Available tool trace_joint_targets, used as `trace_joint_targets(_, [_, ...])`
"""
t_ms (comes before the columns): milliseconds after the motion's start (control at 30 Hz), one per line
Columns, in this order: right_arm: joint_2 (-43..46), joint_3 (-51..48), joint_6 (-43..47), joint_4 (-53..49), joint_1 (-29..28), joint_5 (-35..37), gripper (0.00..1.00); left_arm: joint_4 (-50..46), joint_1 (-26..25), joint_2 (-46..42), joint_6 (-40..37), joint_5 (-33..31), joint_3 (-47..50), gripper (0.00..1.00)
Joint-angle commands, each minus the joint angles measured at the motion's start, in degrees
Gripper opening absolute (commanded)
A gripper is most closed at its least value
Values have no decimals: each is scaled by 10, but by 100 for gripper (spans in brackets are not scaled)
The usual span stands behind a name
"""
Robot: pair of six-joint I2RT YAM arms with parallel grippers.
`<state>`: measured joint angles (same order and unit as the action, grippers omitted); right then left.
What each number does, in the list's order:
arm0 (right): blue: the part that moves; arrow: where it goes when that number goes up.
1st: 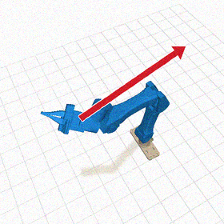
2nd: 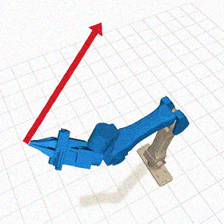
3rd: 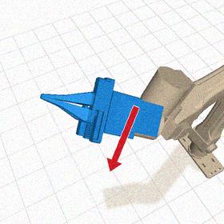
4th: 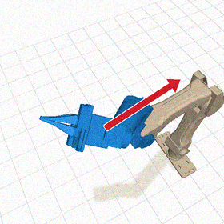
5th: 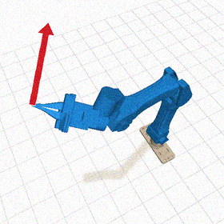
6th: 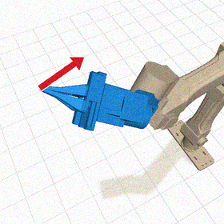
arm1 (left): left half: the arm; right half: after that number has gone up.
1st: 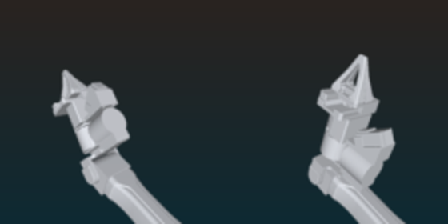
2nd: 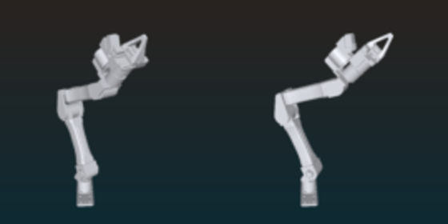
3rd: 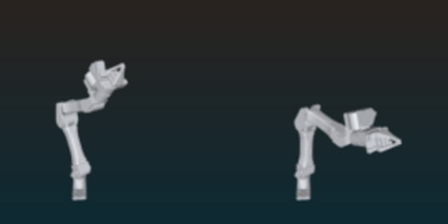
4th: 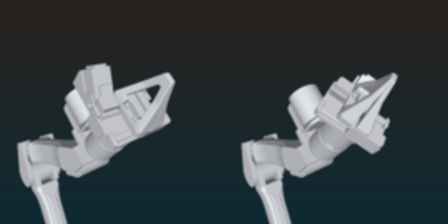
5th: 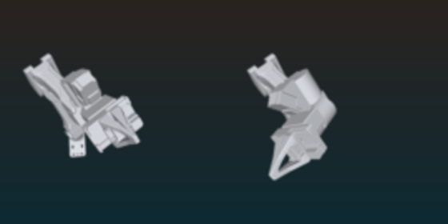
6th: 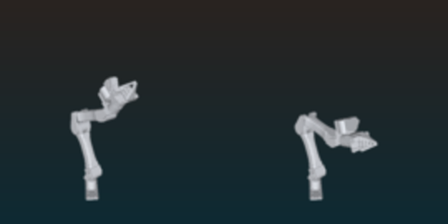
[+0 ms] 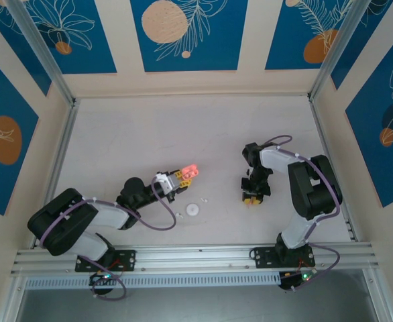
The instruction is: Insert wireless bluetooth earbuds into charging case
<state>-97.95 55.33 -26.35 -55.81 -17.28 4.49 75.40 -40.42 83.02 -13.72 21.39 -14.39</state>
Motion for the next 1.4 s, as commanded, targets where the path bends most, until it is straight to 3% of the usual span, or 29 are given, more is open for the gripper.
trace_joint_targets(0, [37, -12, -2, 15, -7, -4, 22, 1, -7, -1, -9, 3, -3, 15])
trace_joint_targets(200, [92, -38, -12, 66, -29, -4, 22, 18, -12, 35, -8, 2, -7, 15])
trace_joint_targets(633, [198, -101, -18, 290, -93, -42, 21, 52, -33, 154, -23, -14, -48, 15])
trace_joint_targets(933, [265, -128, 13, 418, -157, -22, 20, 52, -41, 160, -33, -27, -54, 15])
trace_joint_targets(1367, [338, -200, 6, 564, -185, -57, 20, 52, -49, 152, -22, -30, -60, 15])
